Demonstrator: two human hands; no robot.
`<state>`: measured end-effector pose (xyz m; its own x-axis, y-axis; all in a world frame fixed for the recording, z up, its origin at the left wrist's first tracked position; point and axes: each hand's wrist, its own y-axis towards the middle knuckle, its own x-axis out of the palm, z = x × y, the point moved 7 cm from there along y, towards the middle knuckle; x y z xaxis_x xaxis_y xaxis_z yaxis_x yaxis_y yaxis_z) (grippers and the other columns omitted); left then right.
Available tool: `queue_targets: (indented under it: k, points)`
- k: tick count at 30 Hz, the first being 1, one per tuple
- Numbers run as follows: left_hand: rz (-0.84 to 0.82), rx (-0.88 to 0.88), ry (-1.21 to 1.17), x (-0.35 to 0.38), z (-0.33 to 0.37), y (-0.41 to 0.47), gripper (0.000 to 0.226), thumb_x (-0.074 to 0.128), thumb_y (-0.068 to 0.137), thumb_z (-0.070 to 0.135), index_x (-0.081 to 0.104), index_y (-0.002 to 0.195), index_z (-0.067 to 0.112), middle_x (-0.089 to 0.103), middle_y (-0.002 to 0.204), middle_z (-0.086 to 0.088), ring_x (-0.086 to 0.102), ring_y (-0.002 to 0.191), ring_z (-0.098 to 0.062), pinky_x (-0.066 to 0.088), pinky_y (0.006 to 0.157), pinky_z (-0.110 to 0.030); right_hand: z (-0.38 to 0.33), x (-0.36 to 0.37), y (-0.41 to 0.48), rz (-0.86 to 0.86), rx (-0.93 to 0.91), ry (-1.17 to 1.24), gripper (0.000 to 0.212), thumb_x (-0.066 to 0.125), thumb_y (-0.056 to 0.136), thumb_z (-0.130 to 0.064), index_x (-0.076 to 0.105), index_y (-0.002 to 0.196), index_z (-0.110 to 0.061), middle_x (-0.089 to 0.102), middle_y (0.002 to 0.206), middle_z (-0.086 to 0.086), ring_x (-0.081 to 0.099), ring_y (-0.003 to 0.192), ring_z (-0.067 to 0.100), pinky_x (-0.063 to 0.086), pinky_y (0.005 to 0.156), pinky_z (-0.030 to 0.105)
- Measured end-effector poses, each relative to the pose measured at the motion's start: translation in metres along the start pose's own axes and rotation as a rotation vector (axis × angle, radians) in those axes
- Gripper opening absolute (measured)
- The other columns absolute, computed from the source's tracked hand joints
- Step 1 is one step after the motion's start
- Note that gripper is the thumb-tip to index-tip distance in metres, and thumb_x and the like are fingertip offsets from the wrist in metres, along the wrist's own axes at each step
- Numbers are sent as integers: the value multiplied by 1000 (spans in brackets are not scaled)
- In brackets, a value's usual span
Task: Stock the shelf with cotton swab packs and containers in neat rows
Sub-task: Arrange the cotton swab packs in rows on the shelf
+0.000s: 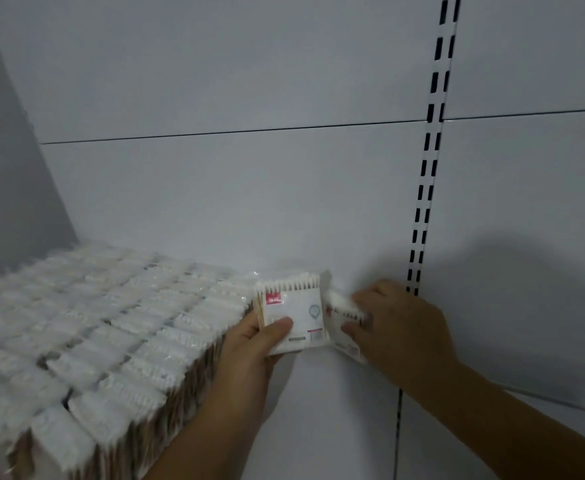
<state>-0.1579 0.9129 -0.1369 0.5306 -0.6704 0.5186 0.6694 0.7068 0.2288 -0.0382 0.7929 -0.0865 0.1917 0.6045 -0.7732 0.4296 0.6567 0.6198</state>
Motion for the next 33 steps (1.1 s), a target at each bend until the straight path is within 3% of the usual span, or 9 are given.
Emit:
queue_targets:
  k: [4, 10, 13, 16, 19, 22, 26, 29, 33]
  points:
    - [31, 34, 48, -6, 4, 4, 46, 70, 59, -1, 66, 105, -1, 72, 100, -21, 71, 88, -31, 57, 68, -32, -3, 10, -7, 108, -65, 86, 35, 90, 54, -23, 68, 78, -11, 64, 78, 4, 62, 66, 26, 51, 44, 35]
    - [14, 28, 154, 1, -3, 3, 42, 57, 63, -6, 65, 103, 5, 74, 90, -12, 69, 78, -19, 56, 65, -24, -7, 13, -4, 138, -106, 101, 28, 87, 60, -21, 63, 67, -8, 56, 74, 7, 54, 53, 23, 40, 38, 25]
    - [-18, -2, 238, 9, -9, -3, 46, 37, 76, -26, 62, 101, 4, 73, 79, -5, 66, 70, -12, 52, 58, -19, -4, 6, 1, 92, -82, 139, 18, 68, 85, -27, 70, 85, -9, 58, 87, 5, 58, 63, 22, 50, 51, 33]
    - [-74, -32, 282, 18, -13, -10, 50, 27, 76, -30, 60, 101, -2, 72, 77, -7, 66, 66, -12, 51, 55, -20, 1, -26, 14, 166, -12, 294, 36, 43, 93, -44, 69, 101, -19, 57, 96, -5, 58, 78, 15, 46, 64, 30]
    - [-169, -66, 258, 29, -18, -17, 46, 28, 78, -31, 57, 105, -7, 69, 79, -14, 66, 66, -15, 52, 55, -21, -11, -30, 22, -188, -81, 352, 48, 44, 76, -69, 59, 106, -35, 56, 94, -16, 51, 73, -1, 40, 64, 25]
    - [-256, -87, 222, 38, -22, -21, 40, 39, 82, -28, 57, 111, -6, 71, 86, -13, 68, 75, -16, 53, 63, -21, -25, -26, 10, -384, -181, 159, 33, 66, 74, -55, 54, 97, -34, 56, 84, -12, 47, 66, 1, 39, 61, 24]
    - [-75, 14, 533, 16, -21, -8, 32, 58, 85, -9, 63, 108, 14, 68, 103, -3, 63, 91, -11, 48, 75, -14, 9, -71, 34, -117, -24, 179, 23, 70, 75, -45, 54, 88, -34, 53, 77, -15, 52, 73, 10, 38, 64, 24]
    - [85, -15, 907, -4, -24, -1, 27, 57, 89, 7, 59, 103, 30, 61, 104, 4, 56, 84, -7, 42, 68, -17, 26, -101, 36, 137, 36, 273, 24, 73, 73, -40, 59, 88, -27, 61, 76, -11, 59, 67, 11, 46, 56, 24]
    - [98, 24, 902, -4, -23, -2, 30, 51, 85, 4, 56, 87, 33, 60, 95, 6, 57, 81, -11, 43, 64, -16, 3, -79, 26, 150, -8, 292, 27, 79, 71, -34, 70, 90, -16, 56, 77, -10, 50, 60, 0, 37, 54, 15]
